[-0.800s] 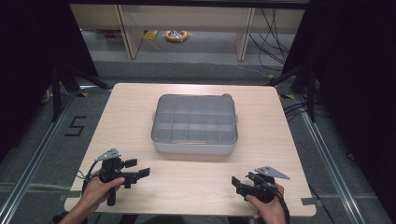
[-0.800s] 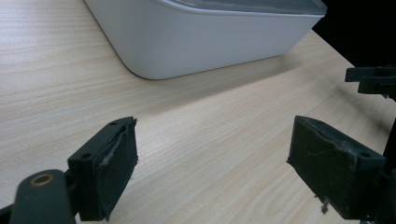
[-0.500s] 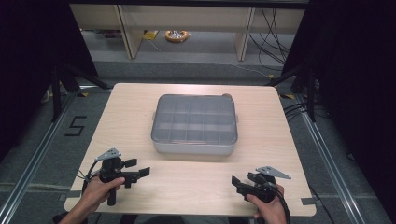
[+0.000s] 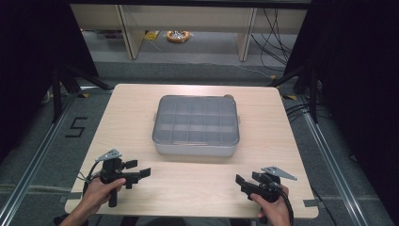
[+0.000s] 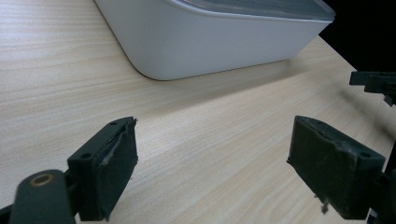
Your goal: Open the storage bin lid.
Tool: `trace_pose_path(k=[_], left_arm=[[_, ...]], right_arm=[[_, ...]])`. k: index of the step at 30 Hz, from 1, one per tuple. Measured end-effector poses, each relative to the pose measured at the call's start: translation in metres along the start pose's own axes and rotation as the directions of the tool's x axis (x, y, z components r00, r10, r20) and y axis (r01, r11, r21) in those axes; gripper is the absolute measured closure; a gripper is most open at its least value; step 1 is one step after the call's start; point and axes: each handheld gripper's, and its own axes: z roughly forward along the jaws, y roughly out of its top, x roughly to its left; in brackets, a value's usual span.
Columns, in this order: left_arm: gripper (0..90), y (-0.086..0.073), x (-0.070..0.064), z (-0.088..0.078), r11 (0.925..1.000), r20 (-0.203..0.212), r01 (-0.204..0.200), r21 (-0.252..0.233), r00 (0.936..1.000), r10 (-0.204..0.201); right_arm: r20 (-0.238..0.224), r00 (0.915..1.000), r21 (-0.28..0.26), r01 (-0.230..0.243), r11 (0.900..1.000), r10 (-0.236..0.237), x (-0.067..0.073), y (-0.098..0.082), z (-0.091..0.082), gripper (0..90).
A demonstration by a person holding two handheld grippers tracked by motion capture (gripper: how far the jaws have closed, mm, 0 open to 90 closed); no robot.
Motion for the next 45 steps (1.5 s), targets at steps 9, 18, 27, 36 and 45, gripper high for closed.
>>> trace_pose_path(k=[9, 18, 27, 36, 45], left_arm=[[14.5, 0.002, 0.002, 0.000, 0.9999, 0.004, 0.009, -0.005, 1.0000, -0.009], [14.6, 0.007, 0.007, 0.001, 0.9961, 0.032, 0.086, -0.020, 0.9958, -0.085], [14.8, 0.011, 0.012, 0.002, 0.9923, 0.018, 0.122, -0.024, 0.9924, -0.121], [14.7, 0.016, 0.018, 0.005, 0.9950, 0.004, 0.100, -0.002, 0.9950, -0.100], [14.7, 0.027, 0.024, 0.006, 0.9943, 0.009, 0.106, 0.006, 0.9943, -0.107]], right_arm=[[0.023, 0.9993, -0.039, -0.030, 0.999, 0.030, -0.008, 0.006, -0.002, 26.6], [0.021, 0.9943, -0.037, -0.104, 0.994, 0.104, -0.012, 0.010, 0.006, 27.2], [-0.035, 0.9886, -0.029, -0.147, 0.989, 0.146, -0.017, 0.011, 0.009, 27.1], [-0.076, 0.9323, 0.054, -0.350, 0.935, 0.354, -0.006, 0.028, 0.003, 27.3], [-0.169, 0.9716, -0.072, -0.180, 0.981, 0.166, -0.019, 0.059, 0.016, 24.2]])
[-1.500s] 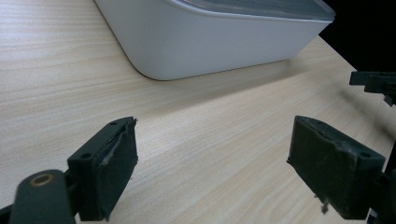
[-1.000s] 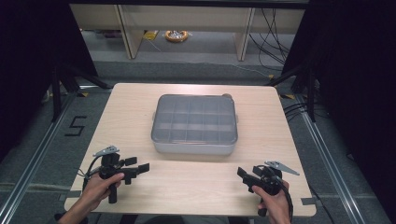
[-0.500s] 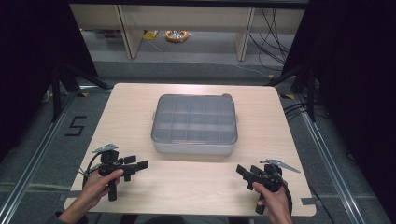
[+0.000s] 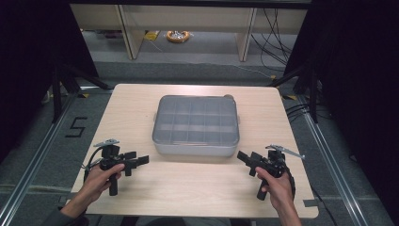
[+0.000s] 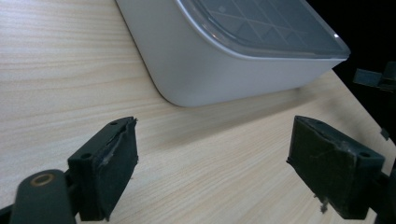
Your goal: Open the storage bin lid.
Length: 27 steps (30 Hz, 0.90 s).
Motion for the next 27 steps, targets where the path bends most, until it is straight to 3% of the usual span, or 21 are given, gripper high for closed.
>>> trace_pose_path(k=[1, 4, 7, 11, 14, 15, 18, 19, 20, 21, 22, 23, 24, 25, 26, 27], left_arm=[[14.8, 0.001, -0.002, 0.002, 0.9996, 0.005, 0.018, -0.021, 0.9998, -0.018], [15.0, 0.007, -0.001, 0.002, 0.9997, 0.002, 0.013, -0.022, 0.9999, -0.013], [16.3, 0.014, -0.001, 0.003, 0.9996, -0.004, -0.003, -0.028, 1.0000, 0.003], [17.3, 0.025, 0.000, 0.004, 0.9991, 0.005, 0.006, -0.043, 1.0000, -0.005], [18.1, 0.032, 0.004, 0.005, 0.9998, 0.018, 0.009, -0.019, 0.9998, -0.008], [17.7, 0.034, 0.004, 0.006, 0.9997, 0.020, 0.015, -0.017, 0.9997, -0.015], [17.7, 0.041, 0.006, 0.008, 0.9997, 0.006, 0.005, -0.025, 1.0000, -0.005], [17.8, 0.044, 0.007, 0.009, 0.9996, 0.007, 0.010, -0.028, 0.9999, -0.010], [17.9, 0.047, 0.008, 0.011, 0.9997, 0.009, 0.010, -0.022, 0.9999, -0.009], [17.9, 0.050, 0.008, 0.013, 0.9996, 0.005, 0.009, -0.026, 0.9999, -0.009], [17.9, 0.054, 0.009, 0.016, 0.9998, 0.007, 0.008, -0.021, 0.9999, -0.007], [18.2, 0.057, 0.009, 0.018, 0.9996, 0.003, 0.016, -0.022, 0.9999, -0.016], [18.6, 0.064, 0.011, 0.024, 0.9995, -0.005, 0.020, -0.022, 0.9998, -0.020], [19.2, 0.064, 0.011, 0.024, 0.9995, -0.005, 0.020, -0.022, 0.9998, -0.020], [19.2, 0.068, 0.012, 0.027, 0.9995, -0.007, 0.023, -0.023, 0.9997, -0.024], [20.3, 0.072, 0.013, 0.029, 0.9995, -0.008, 0.028, -0.018, 0.9996, -0.028]], right_arm=[[-0.003, 0.9995, 0.008, -0.033, 0.999, 0.033, 0.004, 0.003, 0.000, 24.0], [-0.006, 0.9998, -0.002, 0.018, 1.000, -0.018, 0.004, 0.009, 0.004, 23.7], [-0.006, 0.9997, -0.008, 0.024, 1.000, -0.024, 0.008, 0.020, 0.013, 24.1], [0.016, 0.9993, -0.020, 0.035, 0.999, -0.035, 0.008, 0.033, 0.019, 24.5], [0.029, 0.9989, -0.023, 0.037, 0.999, -0.036, 0.007, 0.038, 0.022, 24.6], [0.057, 0.9962, -0.028, 0.069, 0.997, -0.067, 0.006, 0.043, 0.022, 24.7], [0.074, 0.9949, -0.027, 0.072, 0.997, -0.070, 0.006, 0.046, 0.024, 24.7], [0.057, 0.9980, -0.030, 0.031, 0.999, -0.029, 0.006, 0.047, 0.025, 24.8], [0.051, 0.9975, -0.039, 0.051, 0.998, -0.049, 0.000, 0.051, 0.028, 25.0], [0.058, 0.9983, -0.031, 0.010, 0.999, -0.009, 0.002, 0.052, 0.029, 25.1], [0.058, 0.9983, -0.031, 0.010, 0.999, -0.009, 0.002, 0.052, 0.029, 25.1], [0.068, 0.9964, -0.040, 0.054, 0.998, -0.051, -0.003, 0.054, 0.031, 25.3], [0.073, 0.9973, -0.030, -0.004, 1.000, 0.006, -0.001, 0.057, 0.034, 25.8], [0.072, 0.9972, -0.029, -0.018, 0.999, 0.020, -0.003, 0.059, 0.035, 26.1], [0.072, 0.9972, -0.029, -0.018, 0.999, 0.020, -0.003, 0.059, 0.035, 26.1], [0.081, 0.9966, -0.042, 0.018, 0.999, -0.015, -0.008, 0.063, 0.039, 27.8]])
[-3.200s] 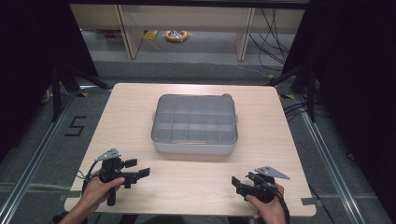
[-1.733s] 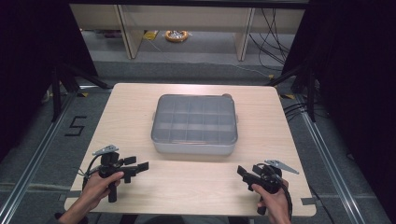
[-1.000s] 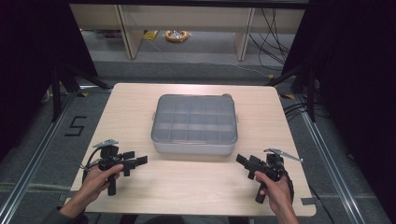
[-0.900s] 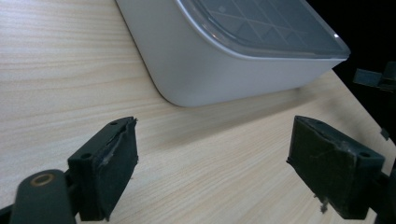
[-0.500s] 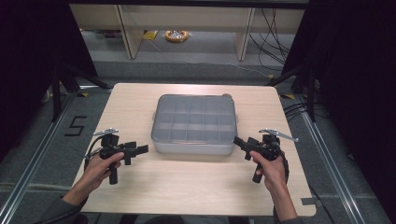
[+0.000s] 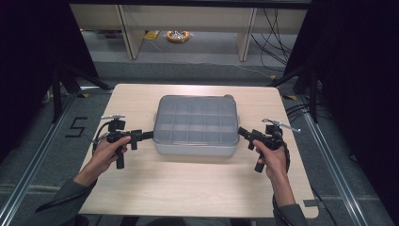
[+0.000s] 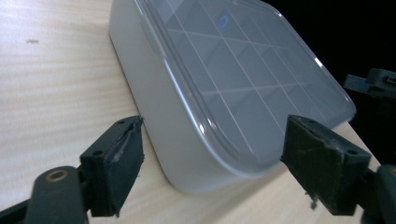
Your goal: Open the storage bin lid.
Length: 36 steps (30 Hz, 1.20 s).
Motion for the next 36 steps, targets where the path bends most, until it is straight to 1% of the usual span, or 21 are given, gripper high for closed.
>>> trace_pose_path(k=[2, 3, 6, 7, 8, 9, 10, 11, 12, 13, 16, 17, 18, 19, 22, 23, 24, 26, 33, 35, 36], left_arm=[[20.3, 0.006, 0.002, 0.005, 1.0000, -0.012, 0.004, -0.002, 0.9999, -0.004], [20.4, 0.009, 0.003, 0.008, 1.0000, -0.018, 0.006, -0.003, 0.9998, -0.006], [21.6, 0.015, 0.005, 0.013, 0.9998, -0.026, 0.017, -0.009, 0.9995, -0.018], [21.8, 0.017, 0.006, 0.015, 0.9995, -0.023, 0.028, -0.017, 0.9993, -0.028], [21.8, 0.018, 0.007, 0.017, 0.9996, -0.022, 0.025, -0.012, 0.9994, -0.026], [22.0, 0.019, 0.007, 0.018, 0.9997, -0.030, 0.024, -0.009, 0.9992, -0.025], [22.2, 0.021, 0.007, 0.021, 0.9994, -0.030, 0.030, -0.018, 0.9991, -0.031], [23.2, 0.022, 0.009, 0.021, 0.9998, -0.036, 0.019, 0.000, 0.9992, -0.019], [23.2, 0.023, 0.009, 0.023, 0.9996, -0.036, 0.025, -0.011, 0.9990, -0.026], [24.4, 0.025, 0.010, 0.025, 0.9992, -0.040, 0.035, -0.016, 0.9985, -0.036], [26.5, 0.029, 0.013, 0.029, 0.9992, -0.043, 0.036, -0.017, 0.9984, -0.037], [27.4, 0.033, 0.014, 0.033, 0.9979, -0.042, 0.058, -0.030, 0.9974, -0.059], [27.8, 0.033, 0.014, 0.033, 0.9979, -0.042, 0.058, -0.030, 0.9974, -0.059], [27.8, 0.034, 0.015, 0.035, 0.9975, -0.034, 0.058, -0.041, 0.9977, -0.059], [30.3, 0.038, 0.016, 0.040, 0.9982, -0.049, 0.050, -0.034, 0.9975, -0.052], [31.5, 0.039, 0.015, 0.042, 0.9978, -0.048, 0.056, -0.036, 0.9972, -0.058], [31.5, 0.039, 0.015, 0.043, 0.9978, -0.043, 0.057, -0.033, 0.9974, -0.058], [32.1, 0.040, 0.015, 0.046, 0.9984, -0.050, 0.052, -0.023, 0.9974, -0.053], [36.1, 0.044, 0.020, 0.055, 0.9967, -0.062, 0.074, -0.033, 0.9952, -0.076], [38.3, 0.045, 0.022, 0.057, 0.9962, -0.061, 0.082, -0.029, 0.9946, -0.084], [38.9, 0.045, 0.022, 0.059, 0.9959, -0.054, 0.086, -0.026, 0.9947, -0.088]], right_arm=[[-0.002, 0.9999, -0.004, 0.013, 1.000, -0.013, -0.002, 0.002, 0.002, 28.1], [0.002, 0.9995, 0.001, -0.032, 0.999, 0.032, 0.000, 0.004, 0.004, 28.4], [-0.002, 0.9971, 0.002, -0.076, 0.997, 0.076, -0.002, 0.007, 0.011, 29.2], [0.005, 0.9880, 0.037, -0.155, 0.987, 0.155, 0.002, 0.009, 0.014, 30.3], [0.005, 0.9880, 0.037, -0.155, 0.987, 0.155, 0.002, 0.009, 0.014, 30.3], [0.003, 0.9989, -0.002, -0.046, 0.999, 0.046, -0.007, 0.010, 0.019, 30.4], [0.005, 0.9961, 0.007, -0.088, 0.996, 0.088, -0.005, 0.010, 0.021, 30.6], [0.002, 0.9955, 0.010, -0.095, 0.995, 0.095, -0.005, 0.011, 0.025, 32.6], [0.002, 0.9955, 0.010, -0.095, 0.995, 0.095, -0.005, 0.011, 0.025, 32.6], [-0.002, 0.9992, -0.007, -0.040, 0.999, 0.040, -0.009, 0.013, 0.031, 33.0], [-0.013, 0.9957, 0.013, -0.091, 0.996, 0.092, -0.004, 0.014, 0.034, 34.1], [-0.006, 0.9990, -0.001, -0.044, 0.999, 0.044, -0.008, 0.016, 0.040, 34.9], [-0.006, 0.9990, -0.001, -0.044, 0.999, 0.044, -0.008, 0.016, 0.040, 34.9], [-0.010, 0.9945, 0.019, -0.104, 0.994, 0.104, -0.003, 0.017, 0.040, 35.7], [-0.008, 0.9954, 0.017, -0.095, 0.995, 0.095, -0.005, 0.019, 0.048, 37.1], [-0.008, 0.9990, 0.008, -0.043, 0.999, 0.043, -0.008, 0.019, 0.053, 37.6], [-0.008, 0.9990, 0.008, -0.043, 0.999, 0.043, -0.008, 0.019, 0.053, 37.6], [-0.019, 0.9950, 0.030, -0.097, 0.995, 0.098, -0.002, 0.020, 0.056, 37.7], [-0.011, 0.9973, 0.020, -0.072, 0.997, 0.072, -0.001, 0.021, 0.064, 37.3], [-0.015, 0.9923, 0.049, -0.122, 0.991, 0.123, 0.001, 0.020, 0.063, 37.5], [-0.013, 0.9955, 0.034, -0.093, 0.995, 0.094, -0.002, 0.020, 0.065, 37.6]])
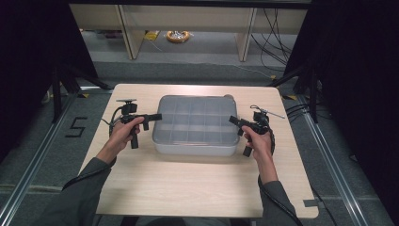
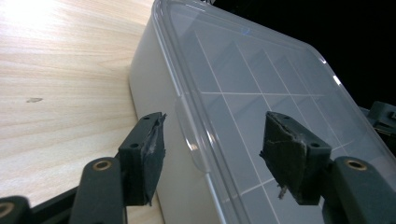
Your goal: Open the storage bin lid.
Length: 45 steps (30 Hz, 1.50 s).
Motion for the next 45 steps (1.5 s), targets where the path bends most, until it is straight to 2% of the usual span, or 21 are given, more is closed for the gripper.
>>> trace_pose_path(k=[2, 3, 6, 7, 8, 13, 14, 15, 18, 21, 22, 23, 25, 26, 31, 33, 36, 38, 42, 43, 45], left_arm=[[39.6, 0.000, -0.001, 0.003, 1.0000, 0.010, 0.001, 0.003, 0.9999, -0.001], [40.0, 0.000, -0.002, 0.004, 0.9999, 0.009, -0.005, 0.009, 0.9999, 0.005], [41.5, 0.000, -0.003, 0.008, 0.9998, 0.003, -0.008, 0.018, 1.0000, 0.008], [43.0, 0.000, -0.003, 0.009, 0.9998, 0.003, -0.006, 0.018, 1.0000, 0.006], [43.5, 0.000, -0.002, 0.010, 0.9998, 0.006, -0.004, 0.017, 1.0000, 0.003], [47.0, -0.001, -0.003, 0.010, 0.9999, -0.003, -0.011, 0.013, 0.9999, 0.011], [47.6, -0.002, -0.003, 0.010, 0.9999, -0.007, -0.005, 0.009, 1.0000, 0.005], [47.7, -0.002, -0.003, 0.009, 1.0000, -0.008, -0.005, 0.008, 1.0000, 0.005], [48.8, -0.003, -0.004, 0.009, 0.9999, -0.016, -0.014, 0.008, 0.9998, 0.014], [51.2, -0.002, -0.005, 0.007, 1.0000, -0.015, -0.007, 0.002, 0.9999, 0.007], [51.2, -0.002, -0.005, 0.005, 0.9999, -0.013, -0.016, 0.004, 0.9998, 0.016], [52.1, -0.001, -0.007, 0.005, 0.9998, -0.013, 0.000, -0.019, 0.9999, 0.000], [52.9, 0.002, -0.008, 0.001, 0.9988, -0.006, -0.027, -0.040, 0.9996, 0.027], [55.0, 0.003, -0.009, -0.002, 0.9988, -0.013, -0.007, -0.048, 0.9999, 0.006], [58.7, 0.006, -0.014, -0.013, 0.9964, 0.010, 0.011, -0.084, 0.9999, -0.010], [60.2, 0.007, -0.017, -0.017, 0.9957, 0.006, -0.006, -0.093, 1.0000, 0.006], [62.1, 0.007, -0.023, -0.023, 0.9939, 0.006, -0.017, -0.109, 0.9998, 0.018], [63.2, 0.007, -0.027, -0.027, 0.9915, -0.004, -0.032, -0.126, 0.9995, 0.032], [64.6, 0.009, -0.031, -0.036, 0.9896, 0.013, -0.023, -0.142, 0.9996, 0.025], [64.6, 0.009, -0.033, -0.038, 0.9886, 0.013, -0.030, -0.148, 0.9994, 0.032], [64.3, 0.008, -0.036, -0.041, 0.9877, 0.010, -0.029, -0.154, 0.9995, 0.031]], right_arm=[[0.003, 0.9999, 0.006, -0.016, 1.000, 0.015, 0.000, 0.000, -0.001, 37.8], [-0.001, 0.9999, -0.009, 0.012, 1.000, -0.012, -0.003, 0.001, 0.000, 37.8], [0.010, 0.9999, -0.011, -0.003, 1.000, 0.003, -0.005, 0.001, 0.001, 38.5], [0.009, 0.9995, -0.017, 0.029, 0.999, -0.029, -0.010, 0.001, 0.002, 40.3], [0.003, 0.9997, -0.003, -0.023, 1.000, 0.023, -0.007, 0.000, 0.002, 41.6], [-0.018, 0.9997, -0.001, -0.019, 1.000, 0.019, -0.003, -0.001, 0.002, 49.2], [-0.012, 0.9999, -0.014, 0.001, 1.000, -0.001, -0.003, -0.001, 0.002, 49.6], [-0.026, 0.9975, 0.005, -0.065, 0.998, 0.065, 0.001, -0.002, 0.000, 50.4], [-0.031, 0.9982, -0.020, -0.052, 0.998, 0.051, -0.002, -0.002, 0.001, 52.4], [-0.015, 0.9970, -0.043, -0.077, 0.996, 0.076, 0.000, -0.003, 0.000, 54.6], [-0.008, 0.9991, -0.045, -0.043, 0.998, 0.042, -0.001, -0.002, -0.001, 55.1], [-0.007, 0.9992, -0.060, -0.039, 0.997, 0.039, 0.001, -0.002, -0.001, 55.7], [0.001, 0.9985, -0.073, -0.055, 0.996, 0.055, 0.005, -0.001, -0.003, 56.5], [-0.011, 0.9998, -0.090, -0.015, 0.996, 0.015, 0.004, 0.001, -0.007, 58.9], [-0.036, 0.9984, -0.122, -0.046, 0.991, 0.042, 0.009, 0.003, -0.013, 63.4], [-0.040, 0.9989, -0.136, -0.030, 0.990, 0.025, 0.010, 0.004, -0.015, 64.5], [-0.074, 0.9959, -0.155, -0.062, 0.986, 0.051, 0.015, 0.005, -0.020, 66.3], [-0.068, 0.9974, -0.166, -0.036, 0.985, 0.025, 0.019, 0.006, -0.023, 66.9], [-0.089, 0.9958, -0.184, -0.039, 0.982, 0.023, 0.025, 0.008, -0.030, 67.9], [-0.077, 0.9968, -0.204, 0.005, 0.979, -0.021, 0.024, 0.009, -0.032, 68.0], [-0.079, 0.9961, -0.218, 0.022, 0.976, -0.040, 0.027, 0.011, -0.035, 68.2]])
